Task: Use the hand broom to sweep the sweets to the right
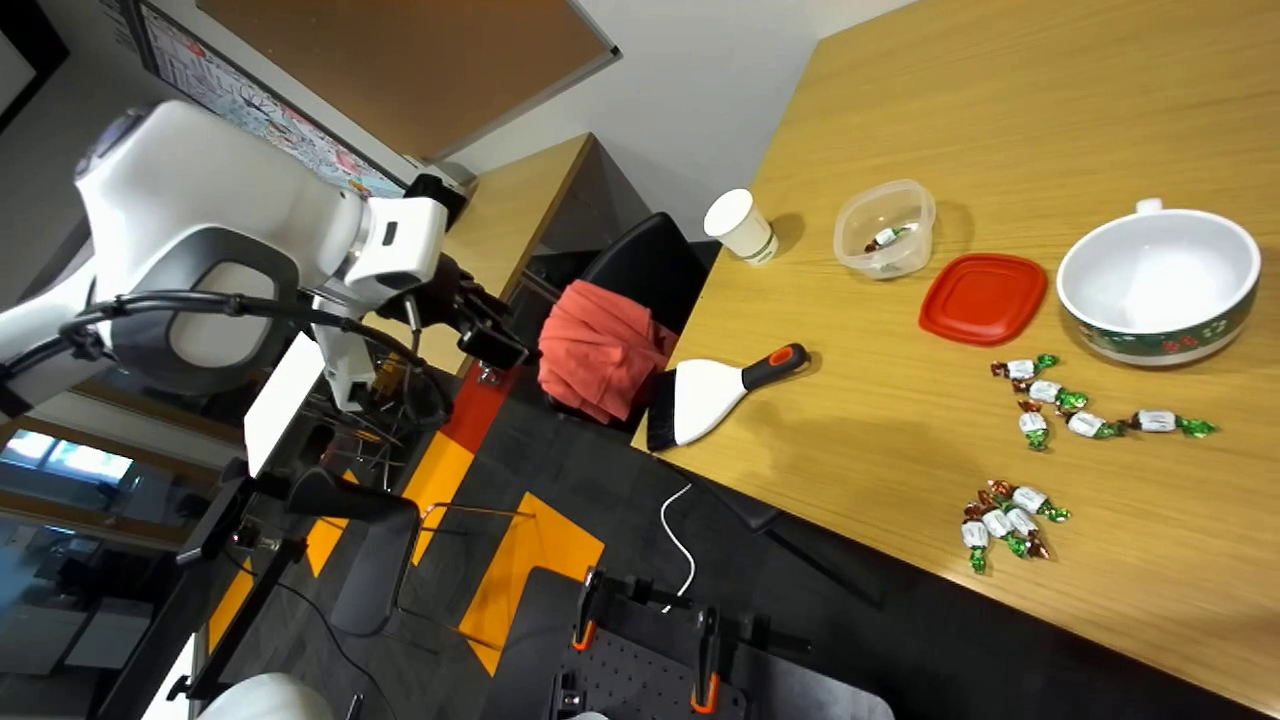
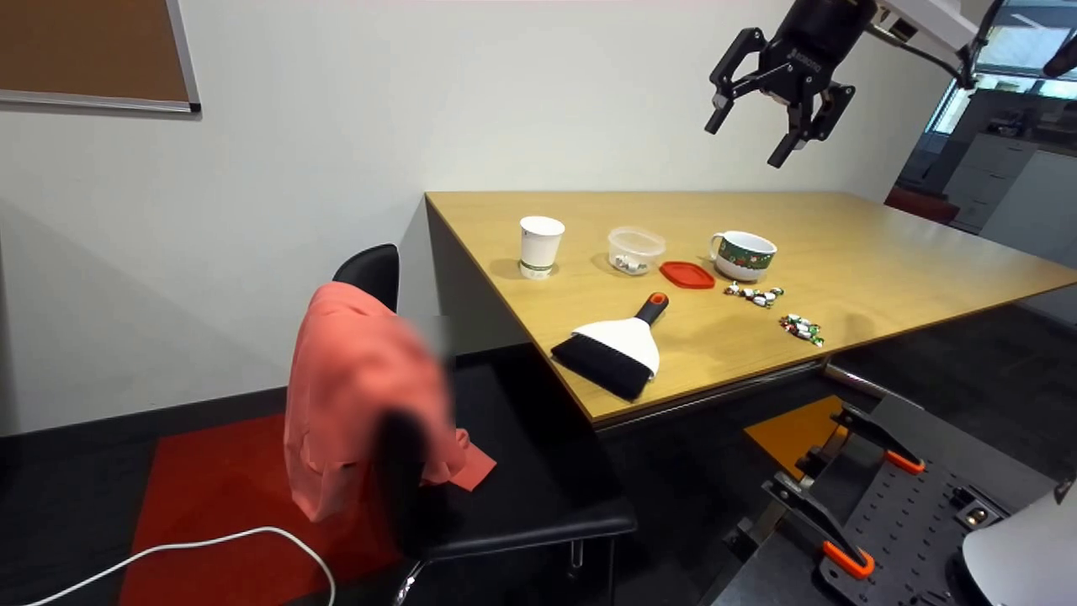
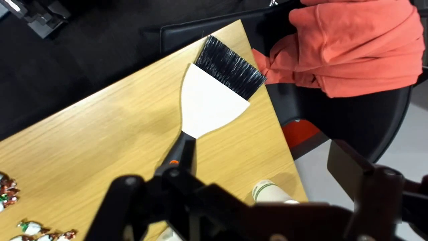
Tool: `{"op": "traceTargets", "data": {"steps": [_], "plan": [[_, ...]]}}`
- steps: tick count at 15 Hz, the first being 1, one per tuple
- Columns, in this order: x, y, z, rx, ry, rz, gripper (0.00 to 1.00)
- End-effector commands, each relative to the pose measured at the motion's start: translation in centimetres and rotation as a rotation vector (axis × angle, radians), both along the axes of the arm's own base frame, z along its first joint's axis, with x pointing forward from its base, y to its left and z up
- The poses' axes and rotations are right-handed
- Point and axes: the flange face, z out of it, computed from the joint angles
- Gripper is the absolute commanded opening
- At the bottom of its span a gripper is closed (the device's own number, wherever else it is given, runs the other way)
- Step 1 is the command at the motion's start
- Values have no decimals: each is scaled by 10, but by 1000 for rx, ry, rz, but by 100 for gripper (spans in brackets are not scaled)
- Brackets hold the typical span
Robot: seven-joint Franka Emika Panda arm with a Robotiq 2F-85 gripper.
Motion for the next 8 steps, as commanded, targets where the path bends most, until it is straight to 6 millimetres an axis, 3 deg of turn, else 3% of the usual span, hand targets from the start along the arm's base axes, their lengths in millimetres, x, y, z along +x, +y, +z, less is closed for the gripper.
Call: {"op": "traceTargets", "data": {"steps": [1, 5, 8], "plan": [[1, -2, -3, 2, 9, -6, 100], [3, -1, -2, 2, 12, -16, 100], [19, -28, -9, 46, 26, -102, 100]]}}
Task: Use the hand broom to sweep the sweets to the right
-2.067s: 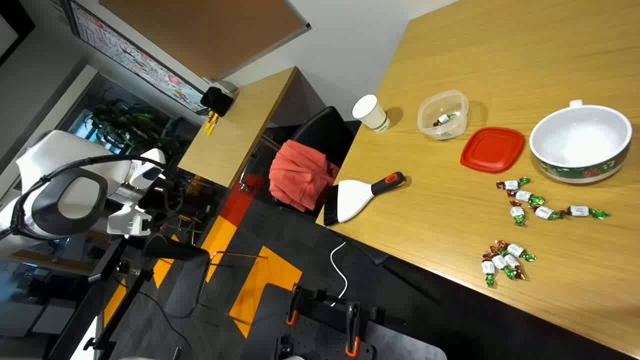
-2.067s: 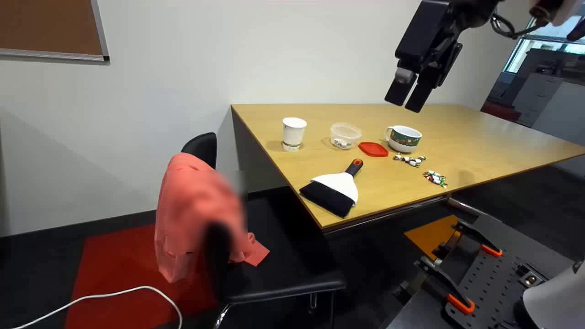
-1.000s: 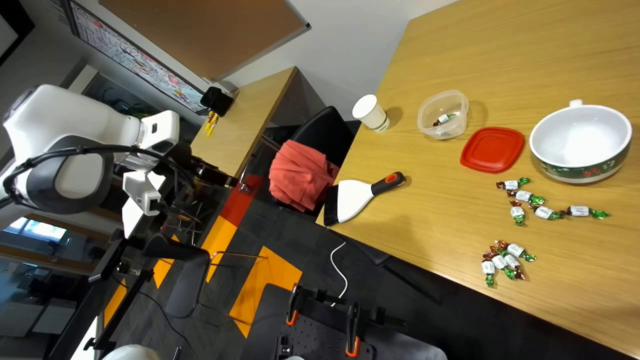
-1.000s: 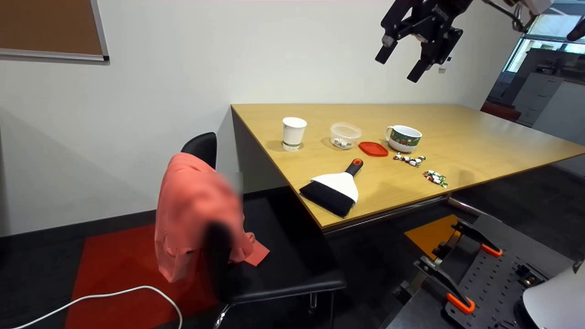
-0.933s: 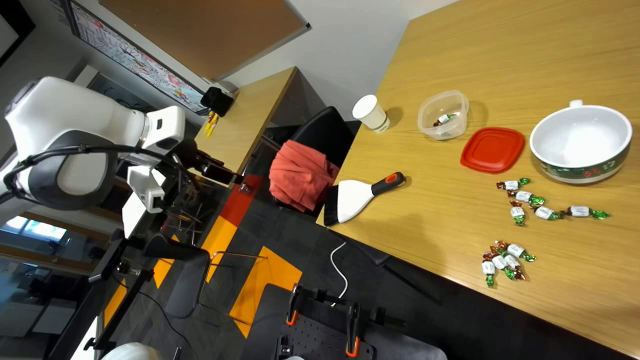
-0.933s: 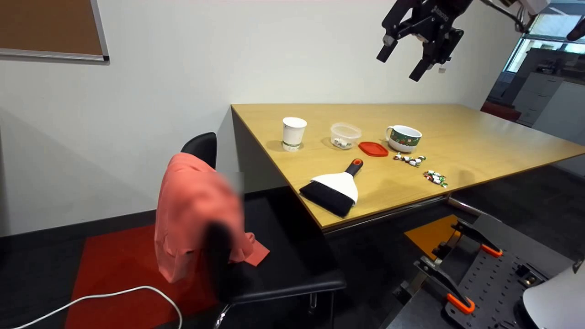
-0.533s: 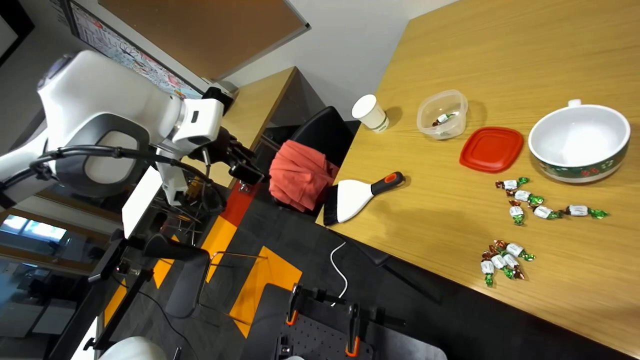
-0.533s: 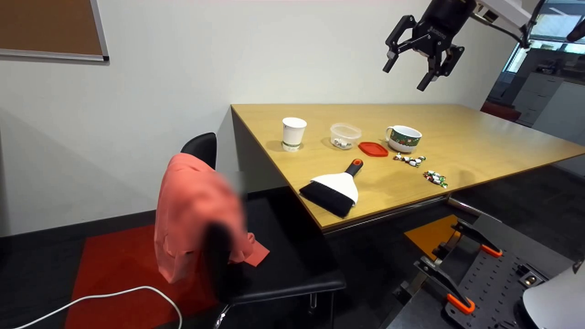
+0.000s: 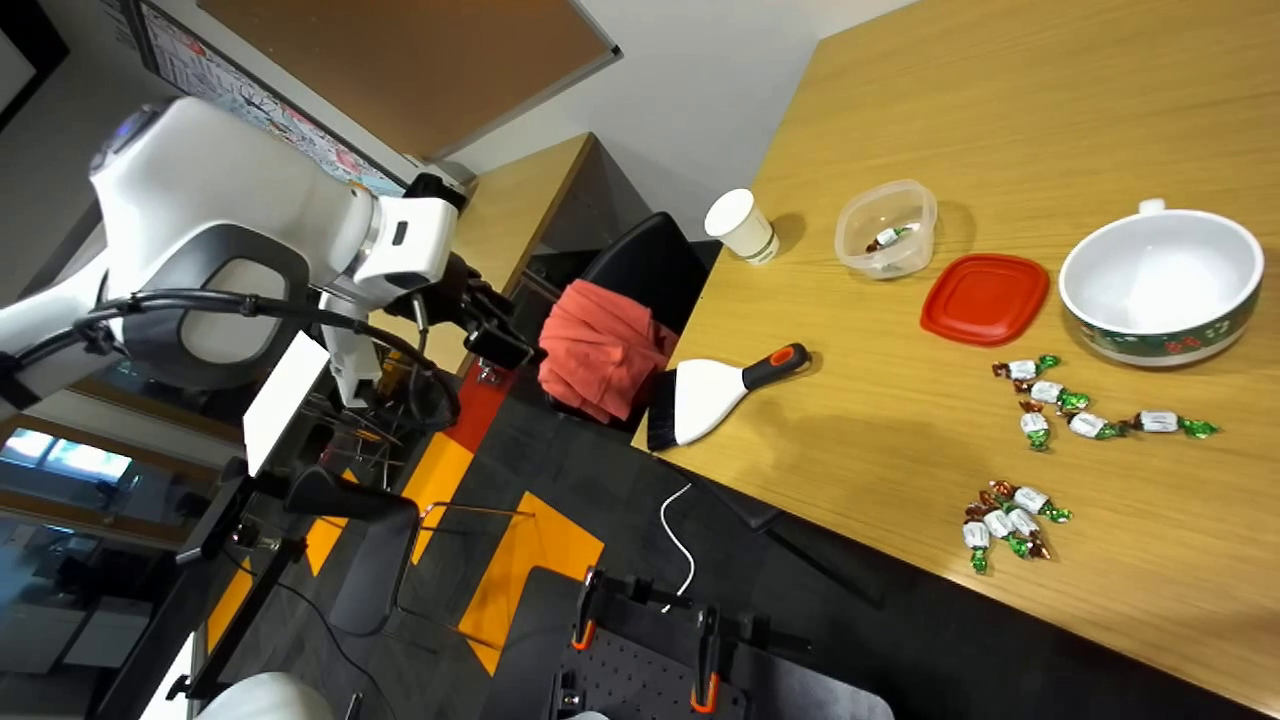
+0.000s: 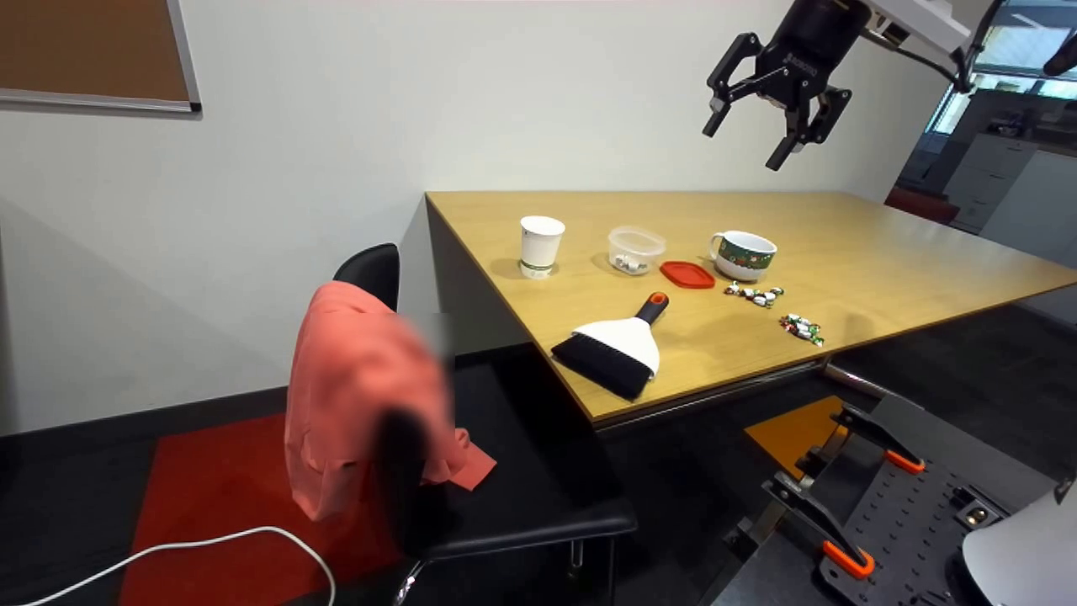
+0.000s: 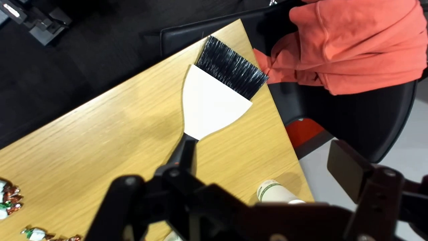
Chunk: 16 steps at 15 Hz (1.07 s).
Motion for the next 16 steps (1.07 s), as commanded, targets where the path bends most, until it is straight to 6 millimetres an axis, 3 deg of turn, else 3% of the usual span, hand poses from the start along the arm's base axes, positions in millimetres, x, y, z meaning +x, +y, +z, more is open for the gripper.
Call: {"op": "traceTargets", "data": {"steps": [1, 6, 8, 12, 16], "plan": [[20, -37, -13, 50, 32, -108, 100], [42, -109, -68, 212, 159, -242, 100], [51, -127, -92, 298, 183, -270, 100], [69, -150, -141, 413, 225, -269, 100], [84, -164, -176, 476, 335, -240, 100]]}}
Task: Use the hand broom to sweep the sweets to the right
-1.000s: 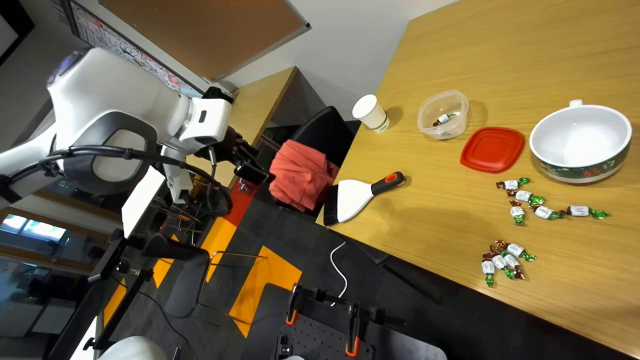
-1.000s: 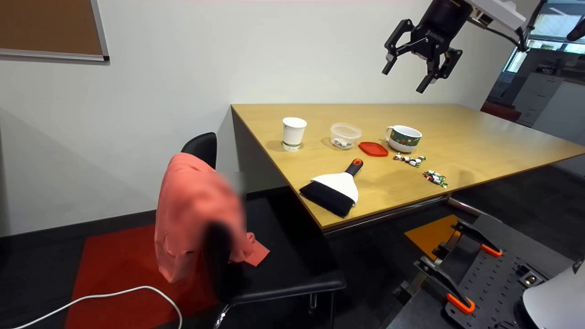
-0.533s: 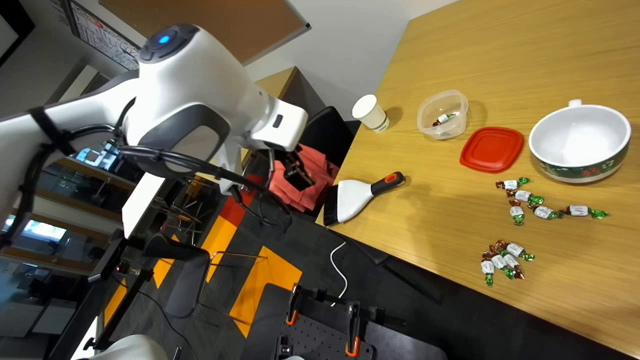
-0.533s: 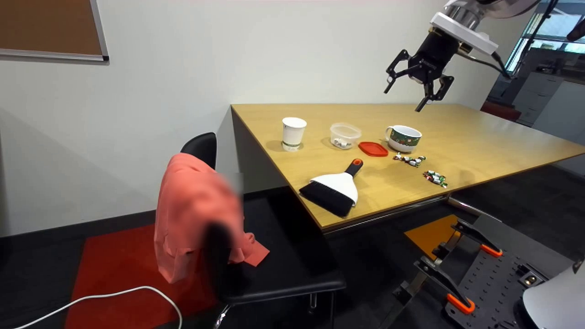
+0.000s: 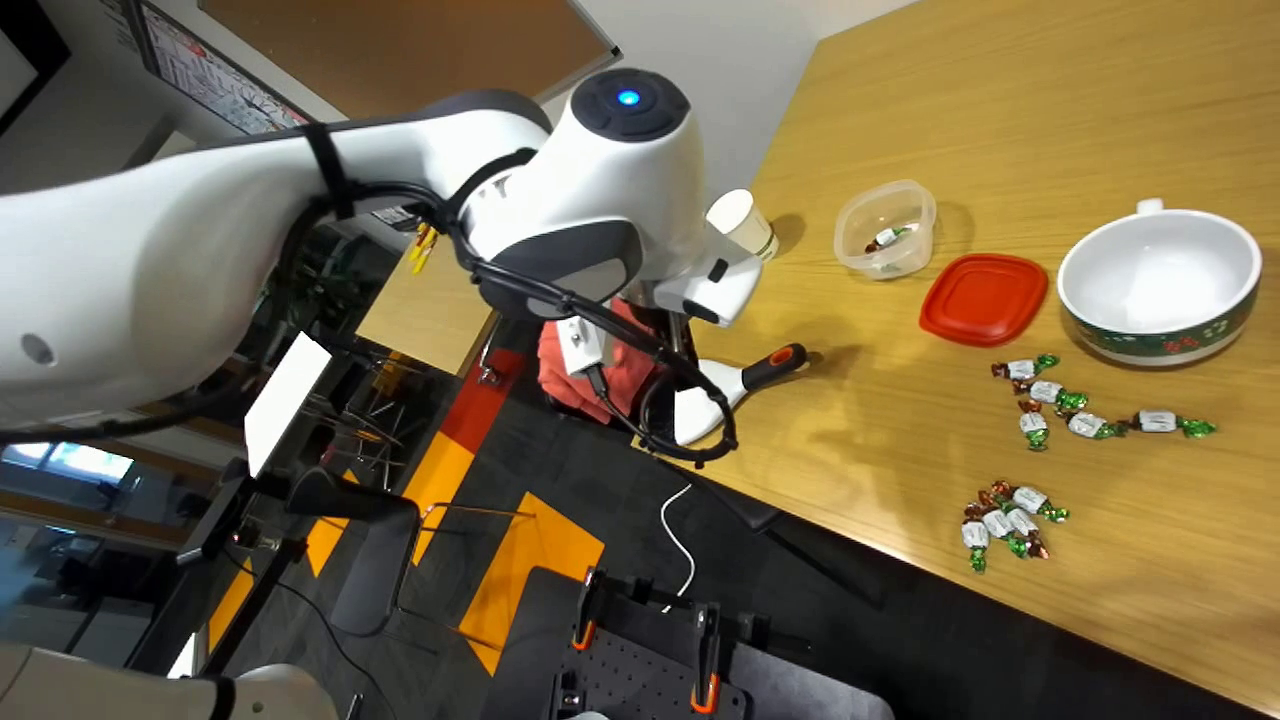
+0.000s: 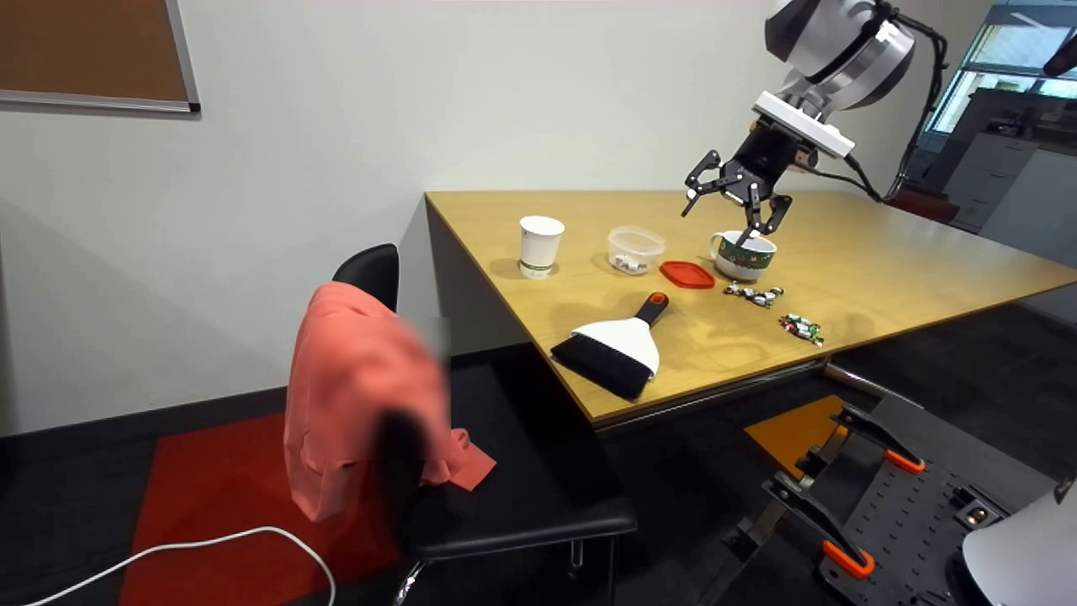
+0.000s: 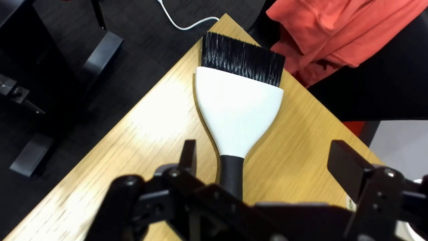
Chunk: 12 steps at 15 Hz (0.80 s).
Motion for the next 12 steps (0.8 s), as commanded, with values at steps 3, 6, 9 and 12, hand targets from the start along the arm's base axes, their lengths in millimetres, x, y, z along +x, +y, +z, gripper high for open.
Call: {"op": "traceTargets", "data": {"steps": [3, 6, 9, 12], "plan": [[12, -8, -22, 58, 62, 36, 100], [18, -7, -28, 69, 75, 50, 100], [20, -7, -27, 70, 74, 53, 100], [29, -7, -37, 76, 84, 55, 100]]}}
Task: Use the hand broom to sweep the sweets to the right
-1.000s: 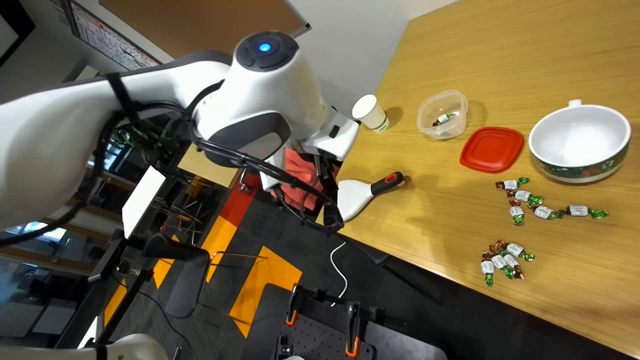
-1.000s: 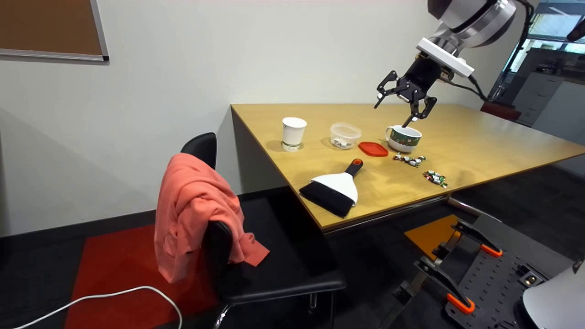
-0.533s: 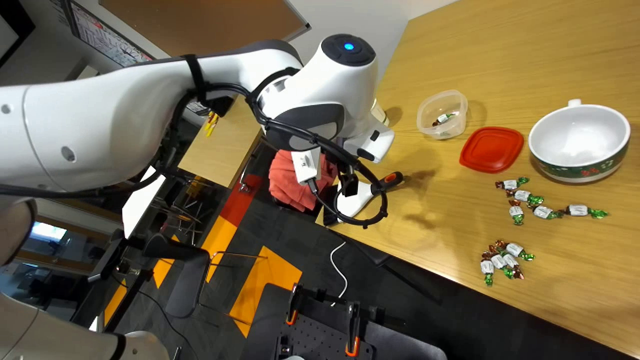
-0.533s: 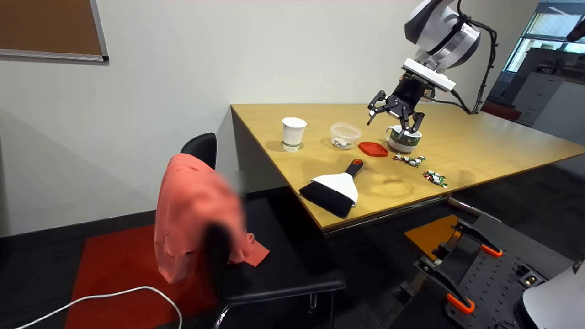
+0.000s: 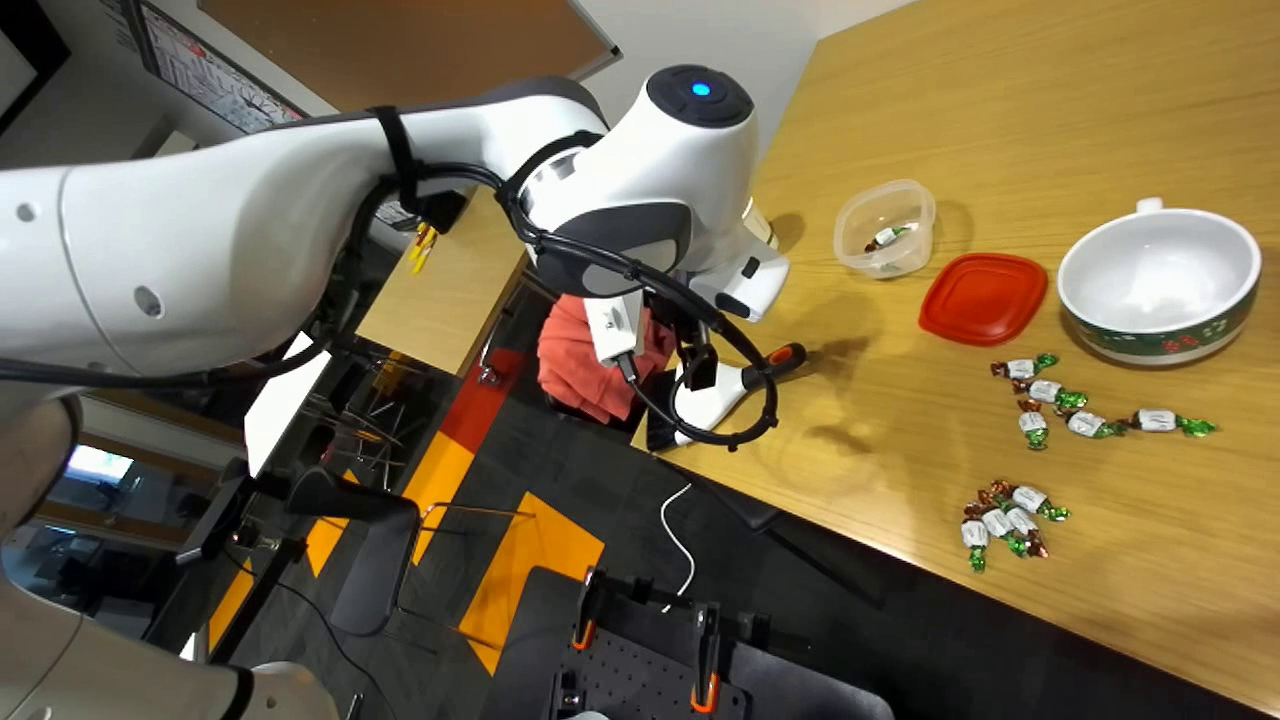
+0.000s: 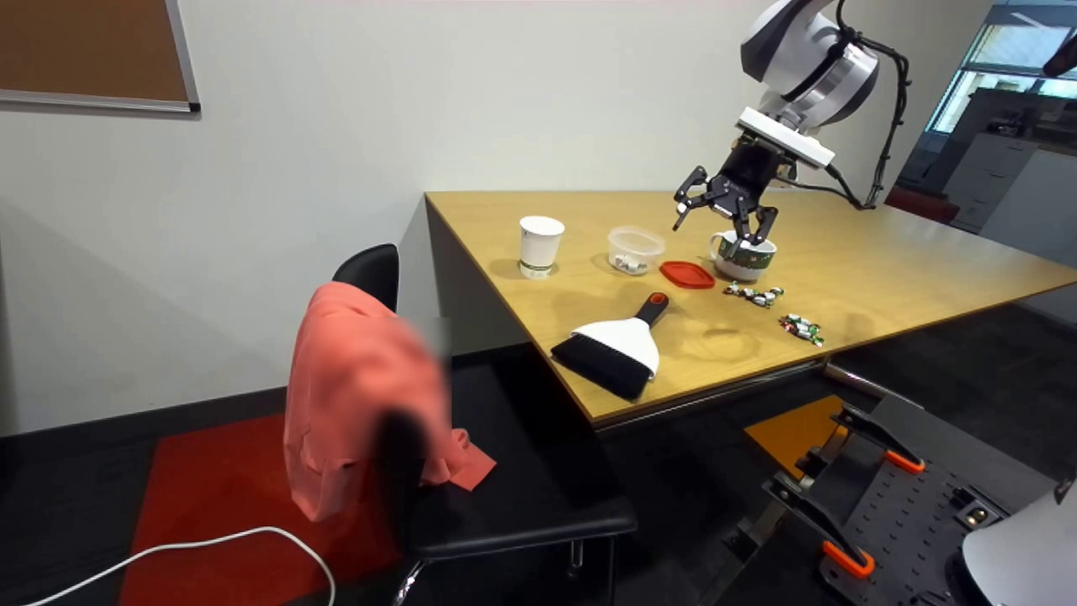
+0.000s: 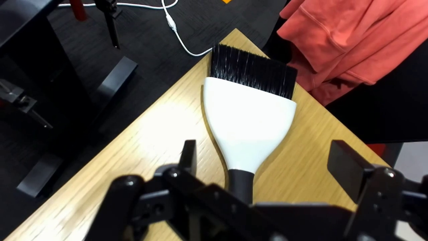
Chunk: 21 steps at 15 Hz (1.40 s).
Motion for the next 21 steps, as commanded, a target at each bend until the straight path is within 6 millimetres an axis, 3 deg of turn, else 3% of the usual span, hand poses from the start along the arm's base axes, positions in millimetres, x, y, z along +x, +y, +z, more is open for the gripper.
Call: {"op": "traceTargets", "data": {"steps": [1, 10, 21], "plan": [[15, -3, -14, -11, 4, -14, 100], [51, -22, -74, -5, 82, -29, 100], [57, -28, -131, 50, 96, -82, 100]]}}
